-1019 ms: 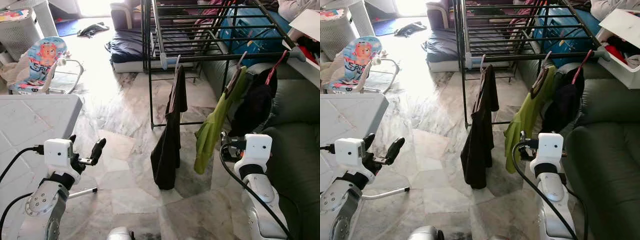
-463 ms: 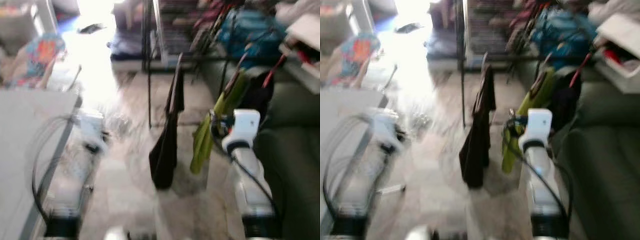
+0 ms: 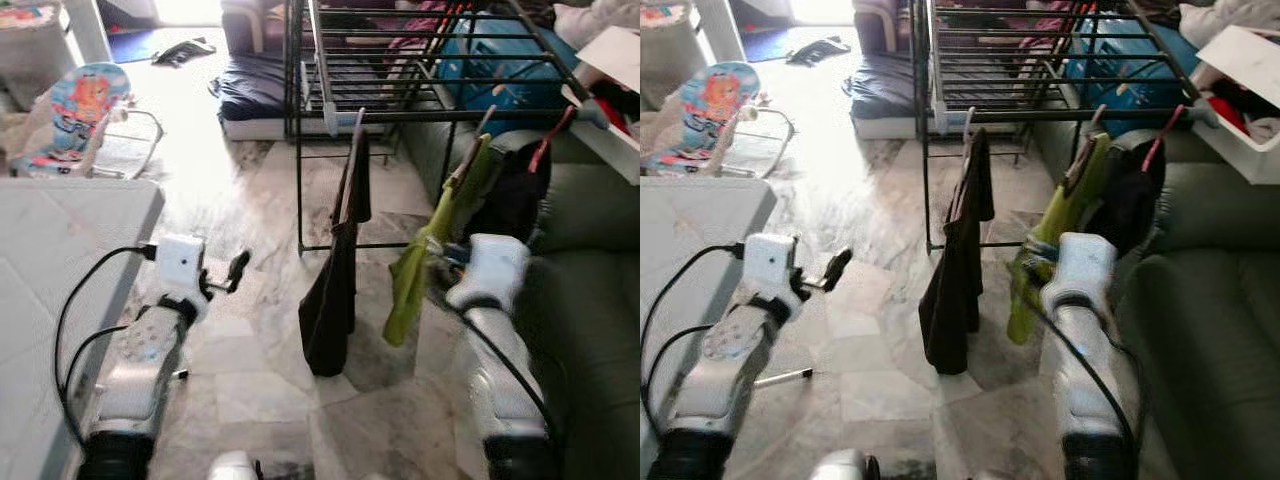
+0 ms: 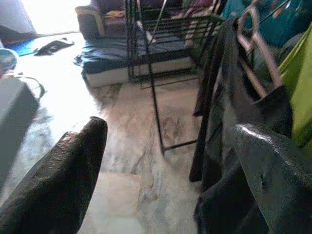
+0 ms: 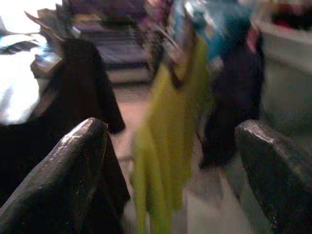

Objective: Hang hanger

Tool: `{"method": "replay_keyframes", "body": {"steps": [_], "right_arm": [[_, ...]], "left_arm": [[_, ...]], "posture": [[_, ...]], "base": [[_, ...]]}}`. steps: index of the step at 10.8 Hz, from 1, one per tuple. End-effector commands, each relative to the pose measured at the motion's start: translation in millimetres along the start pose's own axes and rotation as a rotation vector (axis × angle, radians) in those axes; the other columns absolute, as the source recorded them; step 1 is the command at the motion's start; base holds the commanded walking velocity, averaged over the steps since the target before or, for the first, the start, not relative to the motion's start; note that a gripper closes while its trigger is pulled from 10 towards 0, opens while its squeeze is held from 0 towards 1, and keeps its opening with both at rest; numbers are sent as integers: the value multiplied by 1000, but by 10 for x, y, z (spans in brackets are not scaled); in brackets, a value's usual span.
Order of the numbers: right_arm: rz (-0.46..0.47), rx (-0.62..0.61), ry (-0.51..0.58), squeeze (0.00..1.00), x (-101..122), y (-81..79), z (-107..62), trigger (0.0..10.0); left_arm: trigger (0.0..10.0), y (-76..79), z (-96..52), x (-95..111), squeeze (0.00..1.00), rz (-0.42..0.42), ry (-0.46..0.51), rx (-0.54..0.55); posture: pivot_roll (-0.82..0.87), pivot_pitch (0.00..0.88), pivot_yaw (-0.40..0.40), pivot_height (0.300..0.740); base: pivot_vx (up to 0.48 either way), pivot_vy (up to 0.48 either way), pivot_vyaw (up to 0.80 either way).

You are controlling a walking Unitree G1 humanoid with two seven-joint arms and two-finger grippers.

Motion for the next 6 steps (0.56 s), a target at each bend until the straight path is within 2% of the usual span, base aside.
{"method": "replay_keyframes", "body": {"steps": [1, 2, 3, 6], "right_arm": [[29, -28, -48, 0, -86, 37, -38, 10000], [2, -58, -46, 0, -127, 49, -97, 10000], [40, -44, -44, 0, -122, -11, -103, 10000], [34, -9, -25, 0, -48, -112, -34, 10000]], "left_arm": [[10000, -2, -9, 21, 0, 28, 1, -18], [10000, -15, 4, 38, 0, 32, 3, -21], [10000, -8, 38, 62, 0, 32, 7, -24], [10000, 86, 107, 86, 0, 38, 23, -57]], "posture": [[-41, 0, 19, 740], [-48, 0, 35, 740], [-53, 0, 42, 740], [-46, 0, 13, 740]], "base": [[0, 0, -569], [0, 0, 0], [0, 0, 0], [0, 0, 0]]}}
Point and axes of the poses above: a point about 5 cm out from each wrist's last joint towards the gripper, its own z axis pointing out of the wrist towards the gripper, its own x axis along the axis of the wrist's last joint, y = z × x, the point moved 1 cm from there along z, pointing out of the wrist towards the gripper, and after that the axes turned 7 degrees about -z, right-handed, at the moved point
